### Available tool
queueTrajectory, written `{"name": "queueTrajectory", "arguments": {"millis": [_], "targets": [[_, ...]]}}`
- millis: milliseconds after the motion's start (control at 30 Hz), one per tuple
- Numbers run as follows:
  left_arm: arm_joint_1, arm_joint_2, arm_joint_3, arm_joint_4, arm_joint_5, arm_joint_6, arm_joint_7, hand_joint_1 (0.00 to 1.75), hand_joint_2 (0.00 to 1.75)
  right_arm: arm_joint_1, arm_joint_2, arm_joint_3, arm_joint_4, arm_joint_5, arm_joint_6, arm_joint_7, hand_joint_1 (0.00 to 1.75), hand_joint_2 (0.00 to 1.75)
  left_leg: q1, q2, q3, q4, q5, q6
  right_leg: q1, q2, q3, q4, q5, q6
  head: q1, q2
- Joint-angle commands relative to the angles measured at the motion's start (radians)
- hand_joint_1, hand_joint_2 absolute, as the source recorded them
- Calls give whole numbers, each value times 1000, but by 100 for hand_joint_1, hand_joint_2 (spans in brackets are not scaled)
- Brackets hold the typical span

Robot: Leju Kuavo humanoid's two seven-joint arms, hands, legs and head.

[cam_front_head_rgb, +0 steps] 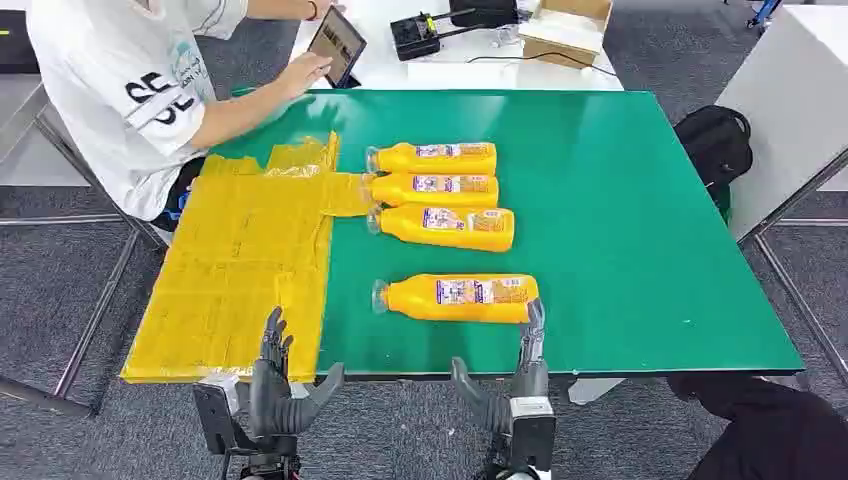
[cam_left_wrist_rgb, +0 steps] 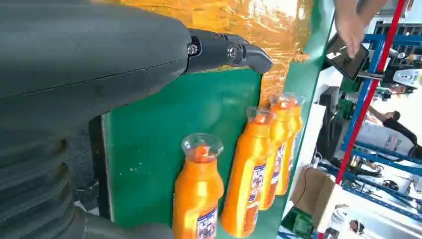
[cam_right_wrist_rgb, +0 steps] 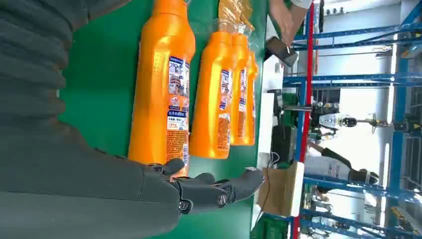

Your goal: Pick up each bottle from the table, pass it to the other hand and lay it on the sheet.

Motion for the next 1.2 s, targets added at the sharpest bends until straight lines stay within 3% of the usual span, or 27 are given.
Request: {"name": "queueTrajectory", "arguments": {"millis": [33,500,633,767,867,1033,1100,1200], "targets": [[-12,9,9,39,-8,7,-3,0,175,-28,-7,1,56,3,-7,-23,0,175,0,2,6,-2,-2,1,1,1,5,-2,-1,-3,0,0],[-17,12,9,26,-43,28,-17,0,175,-38,-23,22,61,69,-40,-13,0,175,0,1,4,-1,-1,1,0,0,3,-1,-1,-2,0,0],[-29,13,10,21,-99,71,-31,0,175,-52,-45,48,41,290,-152,16,0,175,0,2,5,-1,-2,1,1,1,5,-2,-1,-3,0,0],[-45,15,9,27,-108,52,-20,0,175,-91,-63,30,-7,509,-176,98,0,175,0,1,4,-1,-1,1,0,0,3,-1,-1,-3,0,0],[-52,16,7,33,-132,58,-29,0,175,-164,-107,5,-27,684,-167,227,0,175,0,2,4,-1,-1,2,0,1,3,-1,0,-2,0,0],[-46,15,10,38,-160,76,-32,0,175,-242,-146,-14,-2,732,-81,339,0,175,0,2,4,-1,0,2,0,1,3,-1,1,-2,0,0],[-46,5,22,38,-180,75,-33,0,175,-319,-183,-15,66,811,-20,449,0,175,0,1,6,-1,0,3,0,0,6,-2,0,-2,0,0],[-43,-4,37,33,-193,57,-25,0,175,-404,-206,-30,123,845,29,514,0,175,-1,3,4,-1,1,2,0,3,3,-1,1,-1,0,0]]}}
